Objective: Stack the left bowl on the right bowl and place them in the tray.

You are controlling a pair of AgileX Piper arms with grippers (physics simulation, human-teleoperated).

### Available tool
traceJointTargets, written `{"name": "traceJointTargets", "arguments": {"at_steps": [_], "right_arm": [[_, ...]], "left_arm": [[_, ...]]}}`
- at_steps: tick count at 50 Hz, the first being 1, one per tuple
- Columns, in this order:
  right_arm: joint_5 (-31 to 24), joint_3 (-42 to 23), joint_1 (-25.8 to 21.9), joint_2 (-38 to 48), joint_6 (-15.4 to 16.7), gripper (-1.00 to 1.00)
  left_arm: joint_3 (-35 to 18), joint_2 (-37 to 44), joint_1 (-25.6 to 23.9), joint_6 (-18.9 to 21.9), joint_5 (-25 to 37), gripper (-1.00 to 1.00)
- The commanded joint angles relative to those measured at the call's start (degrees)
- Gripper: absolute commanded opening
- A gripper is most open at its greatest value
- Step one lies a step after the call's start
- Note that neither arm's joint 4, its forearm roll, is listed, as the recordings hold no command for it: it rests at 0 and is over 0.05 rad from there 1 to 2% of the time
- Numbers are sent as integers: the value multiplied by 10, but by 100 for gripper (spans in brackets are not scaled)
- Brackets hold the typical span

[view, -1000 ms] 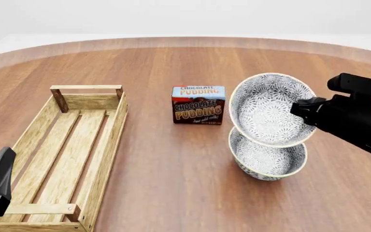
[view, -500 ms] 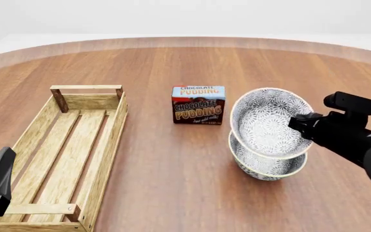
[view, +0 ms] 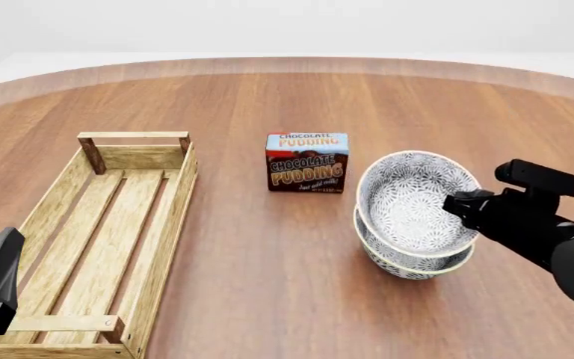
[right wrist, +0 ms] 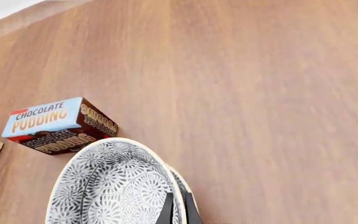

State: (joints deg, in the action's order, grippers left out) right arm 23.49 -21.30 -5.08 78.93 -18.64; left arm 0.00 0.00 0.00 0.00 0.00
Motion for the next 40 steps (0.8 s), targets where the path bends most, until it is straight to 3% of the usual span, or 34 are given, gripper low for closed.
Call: {"name": "traceJointTargets", "arguments": {"at_steps": [1, 12, 13, 35, 40], "right_arm": [[13, 4, 2, 13, -4, -100], [15, 13, -16, 3, 8, -100], [15, 12, -15, 5, 10, 100], [3, 14, -12, -16, 17, 100], [-60, 0, 0, -89, 29, 100]], "left_arm": [[0, 0, 0, 0, 0, 100], [0, 0, 0, 0, 0, 100], [0, 0, 0, 0, 0, 100], [0, 0, 0, 0, 0, 100], [0, 0, 0, 0, 0, 100]]}}
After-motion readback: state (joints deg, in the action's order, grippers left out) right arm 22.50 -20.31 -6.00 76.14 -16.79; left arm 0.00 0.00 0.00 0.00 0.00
